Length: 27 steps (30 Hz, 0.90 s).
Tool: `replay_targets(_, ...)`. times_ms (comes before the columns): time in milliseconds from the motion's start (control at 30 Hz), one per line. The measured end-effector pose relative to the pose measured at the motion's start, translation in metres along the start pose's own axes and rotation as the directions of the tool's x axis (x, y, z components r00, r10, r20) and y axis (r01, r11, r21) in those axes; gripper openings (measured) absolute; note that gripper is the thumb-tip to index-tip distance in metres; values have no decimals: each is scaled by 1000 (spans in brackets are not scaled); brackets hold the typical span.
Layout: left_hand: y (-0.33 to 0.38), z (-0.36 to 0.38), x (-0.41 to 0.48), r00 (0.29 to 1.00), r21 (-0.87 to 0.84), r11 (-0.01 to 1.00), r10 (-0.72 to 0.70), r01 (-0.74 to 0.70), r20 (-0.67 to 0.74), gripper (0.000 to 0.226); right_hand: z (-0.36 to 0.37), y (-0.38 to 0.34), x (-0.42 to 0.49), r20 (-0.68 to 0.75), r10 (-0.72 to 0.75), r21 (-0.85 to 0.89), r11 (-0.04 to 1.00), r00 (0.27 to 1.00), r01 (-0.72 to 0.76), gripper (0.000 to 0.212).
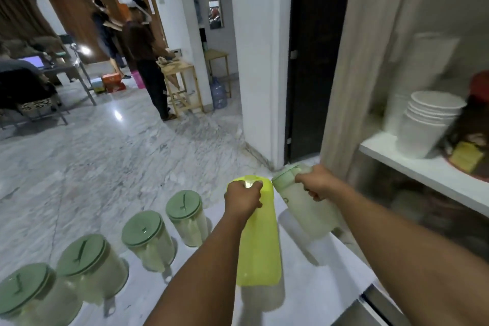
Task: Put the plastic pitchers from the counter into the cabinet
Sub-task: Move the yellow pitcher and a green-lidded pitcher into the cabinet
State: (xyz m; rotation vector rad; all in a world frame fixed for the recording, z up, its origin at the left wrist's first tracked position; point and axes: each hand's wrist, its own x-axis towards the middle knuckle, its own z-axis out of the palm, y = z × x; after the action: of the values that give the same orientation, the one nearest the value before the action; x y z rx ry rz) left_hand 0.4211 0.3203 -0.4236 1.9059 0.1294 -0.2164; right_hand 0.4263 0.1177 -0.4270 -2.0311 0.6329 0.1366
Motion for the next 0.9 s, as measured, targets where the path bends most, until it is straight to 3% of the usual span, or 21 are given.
replay_targets(100, 14, 3, -52, 990, 20, 994, 107, -109, 96, 34, -36, 12, -78, -103, -2, 37, 999, 995, 6, 15)
replay_targets(233, 27, 16, -131, 939, 37, 954, 284, -297, 192, 52, -85, 47, -199, -239, 25, 22, 1000, 971, -21, 17)
replay_targets(333, 52, 29, -197, 892, -7, 956, 278, -295, 357, 47, -126, 73, -294, -270, 89, -17, 995, 959, -97, 17)
replay_targets(400, 73, 46, -236, 806, -10, 981, 165, -193, 569, 37, -159, 84, -356, -279, 166, -47, 981, 946, -186, 18)
replay_targets(467, 98, 66, -280, 659, 46, 988, 63, -147, 750, 34, -197, 93, -415, -244, 282, -75, 948, 928, -308, 19)
replay_targets(567, 137, 95, -347, 507, -28, 981, 124, -194, 853, 29, -255, 101, -501, -257, 397, -58, 904, 881, -424, 18)
replay_targets(700, 189, 126, -439, 344, -126, 963, 205, -237, 916, 34, -311, 110, -601, -500, 386, 18, 899, 775, -437, 16)
replay_targets(833, 232, 161, -513, 242, -291, 919, 355, -266, 903, 31, -346, 124, -666, -726, 328, 107, 922, 605, -371, 22)
replay_targets(900, 245, 182, -543, 216, -376, 891, 431, -254, 876, 25, -360, 134, -688, -815, 274, 151, 951, 510, -270, 19)
